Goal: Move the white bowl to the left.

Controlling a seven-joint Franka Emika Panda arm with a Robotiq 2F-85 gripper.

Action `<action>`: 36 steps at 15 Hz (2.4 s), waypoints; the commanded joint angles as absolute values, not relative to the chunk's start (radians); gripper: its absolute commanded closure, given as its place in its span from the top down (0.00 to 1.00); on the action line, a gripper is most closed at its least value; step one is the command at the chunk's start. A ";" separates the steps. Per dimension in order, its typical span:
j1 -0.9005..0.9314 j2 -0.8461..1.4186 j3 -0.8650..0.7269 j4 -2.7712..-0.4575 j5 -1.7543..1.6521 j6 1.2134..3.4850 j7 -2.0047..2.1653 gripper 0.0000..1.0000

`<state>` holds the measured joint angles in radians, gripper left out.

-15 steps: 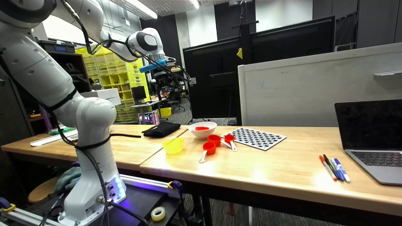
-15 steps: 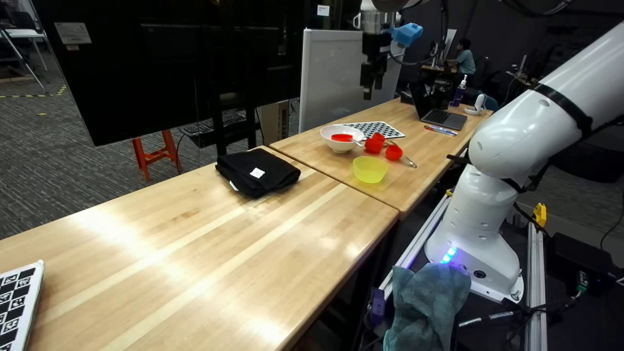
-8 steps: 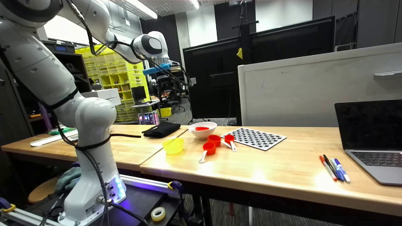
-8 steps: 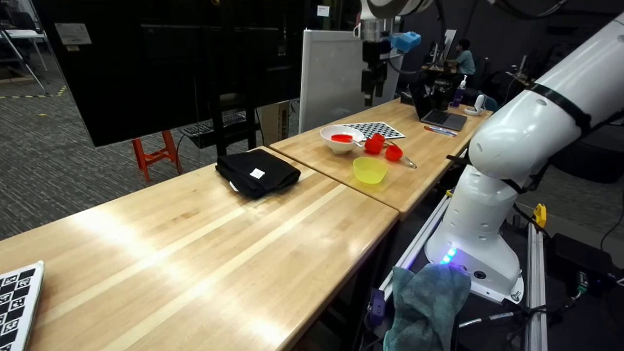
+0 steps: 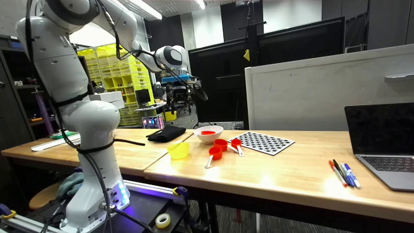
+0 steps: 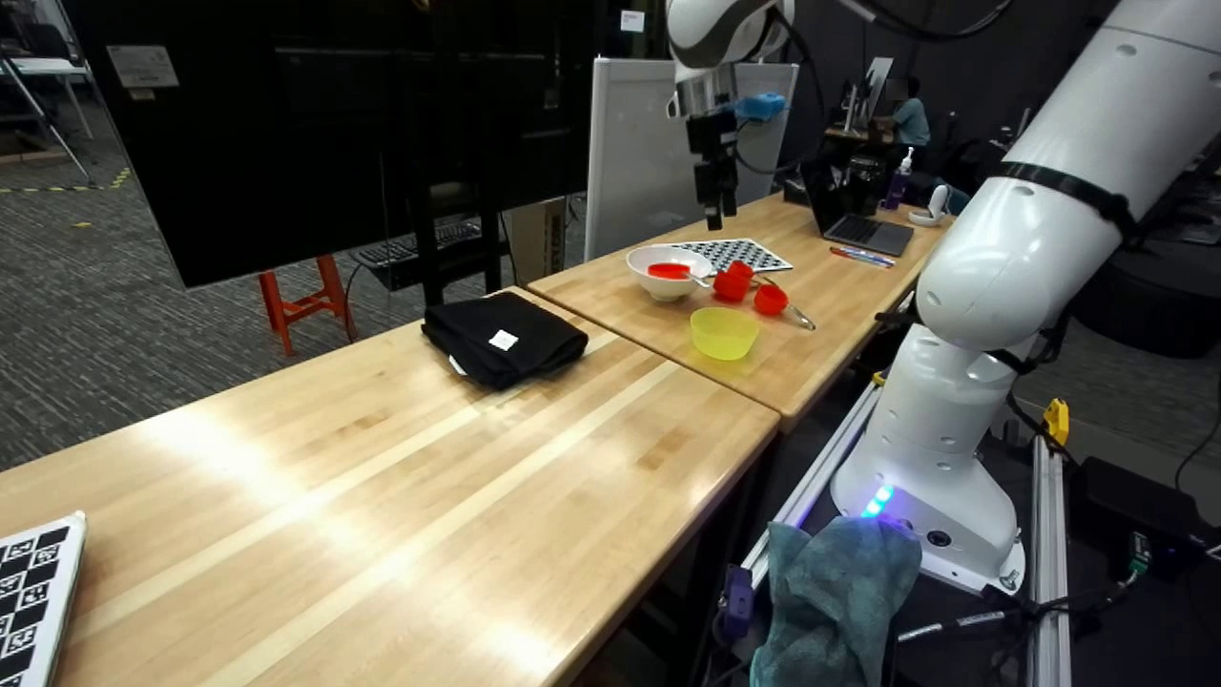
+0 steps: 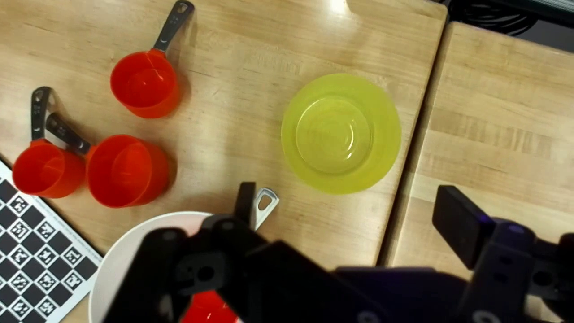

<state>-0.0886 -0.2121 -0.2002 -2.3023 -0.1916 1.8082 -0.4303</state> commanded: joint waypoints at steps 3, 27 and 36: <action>-0.103 0.054 -0.193 -2.051 -0.101 1.699 -0.577 1.00; -0.217 0.423 -0.062 -1.759 0.066 1.879 -0.548 1.00; -0.186 0.235 -0.090 -2.133 0.013 2.324 -0.297 1.00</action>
